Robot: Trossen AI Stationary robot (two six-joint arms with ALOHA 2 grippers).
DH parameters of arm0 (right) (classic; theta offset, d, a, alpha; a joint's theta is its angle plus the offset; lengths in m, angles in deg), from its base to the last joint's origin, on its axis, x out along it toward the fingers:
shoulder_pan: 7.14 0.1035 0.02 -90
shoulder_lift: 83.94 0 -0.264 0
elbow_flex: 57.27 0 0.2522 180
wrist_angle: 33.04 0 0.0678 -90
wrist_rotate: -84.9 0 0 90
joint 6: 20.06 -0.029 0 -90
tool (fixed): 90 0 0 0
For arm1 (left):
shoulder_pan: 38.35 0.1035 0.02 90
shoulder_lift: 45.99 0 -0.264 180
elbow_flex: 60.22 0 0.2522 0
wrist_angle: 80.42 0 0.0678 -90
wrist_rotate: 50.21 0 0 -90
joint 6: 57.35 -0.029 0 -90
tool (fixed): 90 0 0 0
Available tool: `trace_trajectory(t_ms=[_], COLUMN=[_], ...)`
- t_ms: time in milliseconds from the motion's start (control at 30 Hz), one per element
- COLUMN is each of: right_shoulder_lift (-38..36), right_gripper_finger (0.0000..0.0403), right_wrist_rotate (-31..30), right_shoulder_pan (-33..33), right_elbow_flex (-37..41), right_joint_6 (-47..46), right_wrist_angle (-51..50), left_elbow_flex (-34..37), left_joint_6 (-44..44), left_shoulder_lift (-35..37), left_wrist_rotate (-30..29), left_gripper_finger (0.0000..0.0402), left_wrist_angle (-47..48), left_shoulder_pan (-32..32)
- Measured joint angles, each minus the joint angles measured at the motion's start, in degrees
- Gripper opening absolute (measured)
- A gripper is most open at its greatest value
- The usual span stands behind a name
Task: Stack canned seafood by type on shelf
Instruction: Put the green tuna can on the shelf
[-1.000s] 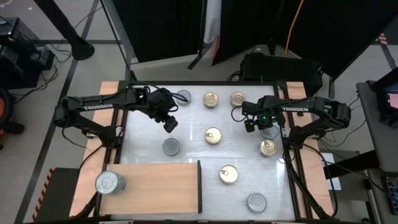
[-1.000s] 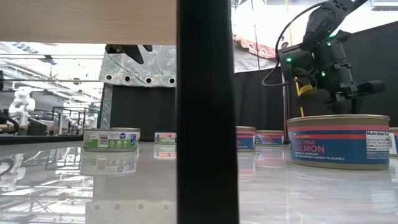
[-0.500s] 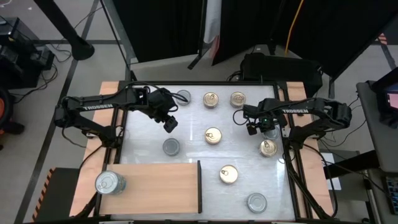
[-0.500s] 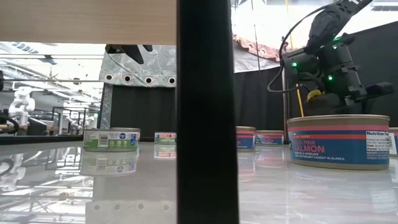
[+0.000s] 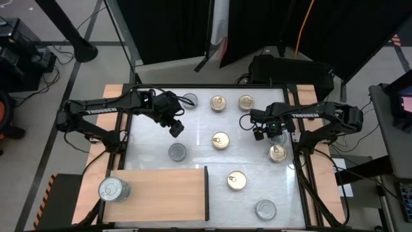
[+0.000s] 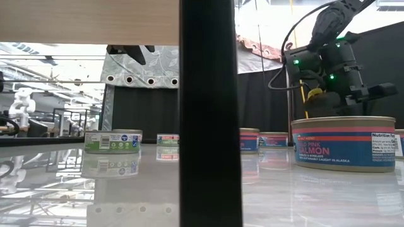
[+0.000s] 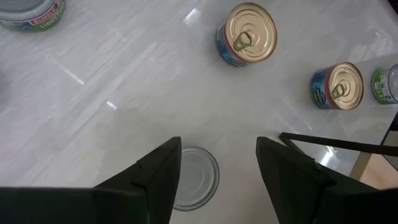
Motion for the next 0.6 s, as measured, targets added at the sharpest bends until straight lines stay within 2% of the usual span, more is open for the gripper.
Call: trace_trajectory(t_ms=[600], right_shoulder_lift=[0.0], right_gripper_finger=[0.0], right_wrist_rotate=[-0.46], right_shoulder_pan=[2.36], right_elbow_flex=[-1.09], right_joint_6=[-3.15], right_wrist_angle=[3.3], left_elbow_flex=[0.0], left_joint_6=[0.19], left_shoulder_lift=[0.0], left_wrist_rotate=[0.42], left_gripper_finger=[0.0215], left_wrist_angle=[0.0], left_shoulder_pan=[0.0])
